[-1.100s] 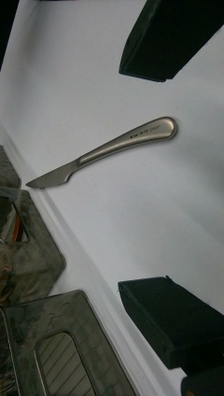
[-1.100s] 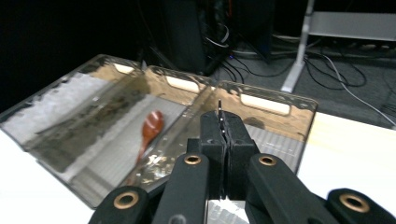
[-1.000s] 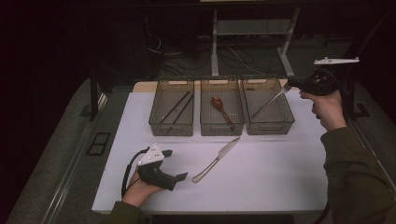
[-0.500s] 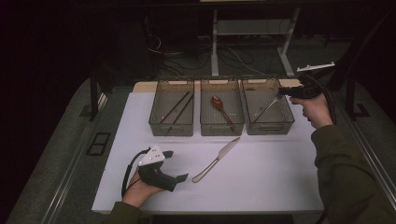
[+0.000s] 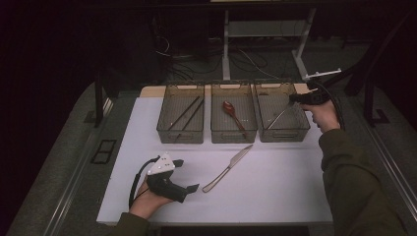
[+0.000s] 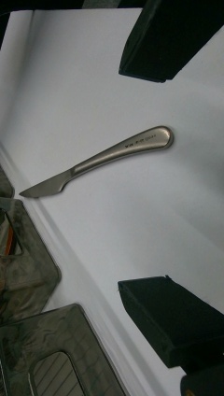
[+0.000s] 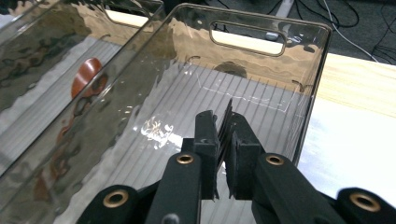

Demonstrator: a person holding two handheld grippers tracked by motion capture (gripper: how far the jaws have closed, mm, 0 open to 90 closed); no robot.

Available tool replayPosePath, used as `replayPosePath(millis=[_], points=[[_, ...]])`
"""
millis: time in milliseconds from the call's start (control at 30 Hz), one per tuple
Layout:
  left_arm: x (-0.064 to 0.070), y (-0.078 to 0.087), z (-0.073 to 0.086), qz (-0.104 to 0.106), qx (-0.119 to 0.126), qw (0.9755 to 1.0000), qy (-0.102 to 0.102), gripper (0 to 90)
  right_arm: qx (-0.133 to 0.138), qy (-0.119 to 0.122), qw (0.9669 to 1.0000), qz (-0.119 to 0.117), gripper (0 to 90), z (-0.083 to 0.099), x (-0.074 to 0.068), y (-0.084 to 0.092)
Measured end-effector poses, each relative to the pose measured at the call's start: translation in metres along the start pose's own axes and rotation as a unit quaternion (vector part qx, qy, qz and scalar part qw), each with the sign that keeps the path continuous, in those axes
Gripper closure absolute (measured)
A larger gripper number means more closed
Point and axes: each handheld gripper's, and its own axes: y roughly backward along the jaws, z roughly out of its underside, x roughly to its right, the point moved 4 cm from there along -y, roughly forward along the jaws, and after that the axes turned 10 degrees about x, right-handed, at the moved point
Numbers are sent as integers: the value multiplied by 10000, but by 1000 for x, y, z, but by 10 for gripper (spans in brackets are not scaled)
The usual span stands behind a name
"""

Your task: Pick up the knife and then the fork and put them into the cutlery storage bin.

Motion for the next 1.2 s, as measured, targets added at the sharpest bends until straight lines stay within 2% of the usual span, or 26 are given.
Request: replayPosePath(millis=[67,167,267,400,533,700,900,1067,1200], points=[[0,0,0,7,1,10000,-4,0,61,98,9999,116,648,0,-1,-2],[1,0,0,15,-16,10000,-4,0,75,124,9993,345,492,1,3,-2],[1,1,0,6,3,10000,-10,0,220,78,9988,433,425,1,6,4],[0,0,0,9,-4,10000,-6,0,330,73,9989,324,373,2,5,14],[1,0,0,7,-21,10000,-8,0,517,86,9986,41,330,3,-3,26],[1,1,0,-5,-36,10000,-9,0,705,163,9969,-309,287,7,-22,44],[1,1,0,-22,-46,10000,-7,0,869,357,9936,-619,243,19,-47,66],[1,0,0,-33,-40,10000,2,0,969,598,9904,-785,202,34,-67,83],[2,0,0,-30,-70,10000,-2,0,996,670,9886,-913,186,48,-82,94]])
